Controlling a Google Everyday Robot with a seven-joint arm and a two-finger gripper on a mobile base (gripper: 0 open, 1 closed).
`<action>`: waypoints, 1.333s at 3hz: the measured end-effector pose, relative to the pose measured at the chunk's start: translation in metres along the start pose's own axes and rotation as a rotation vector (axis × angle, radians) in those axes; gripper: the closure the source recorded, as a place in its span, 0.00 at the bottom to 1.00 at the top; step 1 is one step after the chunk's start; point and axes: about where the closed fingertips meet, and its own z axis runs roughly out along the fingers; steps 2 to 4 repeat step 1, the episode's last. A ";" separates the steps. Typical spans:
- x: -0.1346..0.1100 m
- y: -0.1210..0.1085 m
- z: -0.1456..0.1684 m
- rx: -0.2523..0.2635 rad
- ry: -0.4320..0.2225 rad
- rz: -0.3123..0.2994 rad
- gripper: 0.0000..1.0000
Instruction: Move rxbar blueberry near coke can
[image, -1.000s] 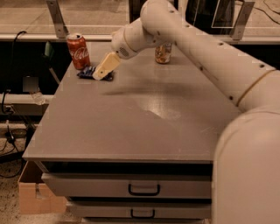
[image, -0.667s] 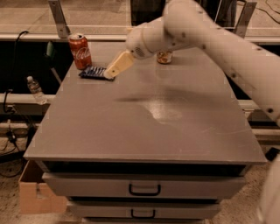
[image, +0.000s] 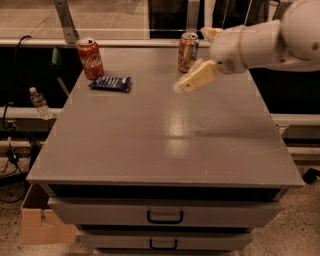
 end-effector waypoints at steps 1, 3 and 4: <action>0.018 -0.009 -0.030 0.043 0.018 0.019 0.00; 0.018 -0.009 -0.030 0.043 0.018 0.019 0.00; 0.018 -0.009 -0.030 0.043 0.018 0.019 0.00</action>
Offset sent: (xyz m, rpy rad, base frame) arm 0.0000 0.0000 0.0000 0.0000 0.0000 0.0000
